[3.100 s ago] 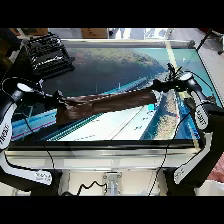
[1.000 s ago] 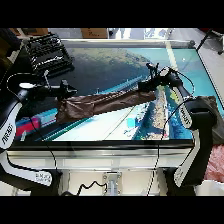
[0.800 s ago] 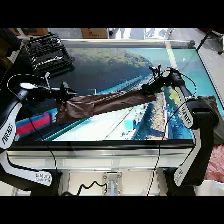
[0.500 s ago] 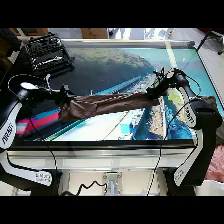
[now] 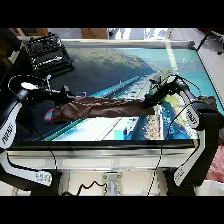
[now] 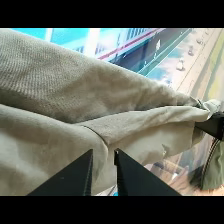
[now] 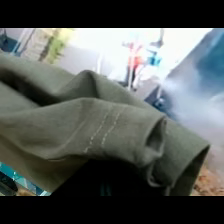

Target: Fold the shirts.

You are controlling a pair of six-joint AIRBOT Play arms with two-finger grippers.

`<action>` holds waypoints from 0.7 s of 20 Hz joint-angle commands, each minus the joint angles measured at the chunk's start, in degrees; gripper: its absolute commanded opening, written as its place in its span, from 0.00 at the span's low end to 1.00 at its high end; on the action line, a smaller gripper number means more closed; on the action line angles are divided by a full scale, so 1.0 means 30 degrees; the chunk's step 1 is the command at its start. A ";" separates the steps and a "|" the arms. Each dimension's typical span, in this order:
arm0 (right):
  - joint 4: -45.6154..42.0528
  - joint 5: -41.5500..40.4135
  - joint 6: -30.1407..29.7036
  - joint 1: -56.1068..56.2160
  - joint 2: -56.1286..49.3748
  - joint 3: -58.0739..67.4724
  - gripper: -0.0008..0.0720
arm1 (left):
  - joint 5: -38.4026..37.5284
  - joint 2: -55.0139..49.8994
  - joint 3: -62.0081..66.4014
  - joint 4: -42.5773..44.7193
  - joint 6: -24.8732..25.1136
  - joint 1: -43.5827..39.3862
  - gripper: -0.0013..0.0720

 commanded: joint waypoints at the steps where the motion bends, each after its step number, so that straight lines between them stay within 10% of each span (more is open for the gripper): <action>1: 0.0240 0.0233 -0.0342 -0.0015 0.0765 -0.0087 0.05 | -0.0284 -0.0007 0.0015 0.0022 -0.0073 0.0000 0.22; 4: -0.2106 0.0466 0.0029 -0.0102 0.1625 -0.0087 0.28 | -0.0714 -0.0007 0.0022 0.0022 -0.0066 0.0000 0.23; 7: -0.3118 0.0401 -0.0102 -0.0102 0.3104 -0.0087 0.30 | -0.0576 0.0000 0.0022 -0.0197 0.0204 0.0044 0.61; 14: 0.1399 -0.0459 -0.1144 -0.0080 0.5909 -0.0087 0.43 | -0.1020 0.0612 0.1166 -0.2433 0.1224 0.0109 0.61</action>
